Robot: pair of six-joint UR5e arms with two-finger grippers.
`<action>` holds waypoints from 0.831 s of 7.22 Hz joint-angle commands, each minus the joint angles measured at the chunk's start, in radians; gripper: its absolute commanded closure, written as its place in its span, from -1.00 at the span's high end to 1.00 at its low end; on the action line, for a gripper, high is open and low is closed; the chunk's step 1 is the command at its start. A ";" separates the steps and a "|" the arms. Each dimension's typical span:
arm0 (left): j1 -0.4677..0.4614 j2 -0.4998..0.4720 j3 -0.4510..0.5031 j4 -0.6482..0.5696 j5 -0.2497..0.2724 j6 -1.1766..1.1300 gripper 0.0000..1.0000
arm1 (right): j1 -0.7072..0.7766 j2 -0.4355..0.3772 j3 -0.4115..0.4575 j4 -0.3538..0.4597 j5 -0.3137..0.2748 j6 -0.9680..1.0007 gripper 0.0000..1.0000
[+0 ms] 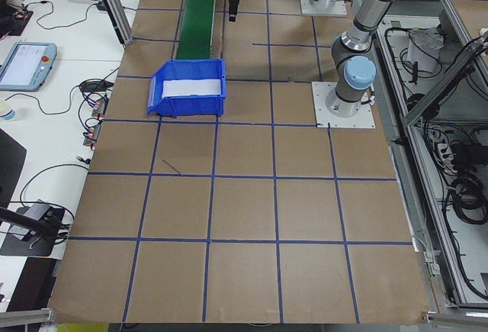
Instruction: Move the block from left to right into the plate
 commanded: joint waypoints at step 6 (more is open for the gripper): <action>0.000 0.000 0.000 0.000 0.001 0.000 1.00 | -0.207 -0.012 0.090 -0.008 0.009 -0.160 1.00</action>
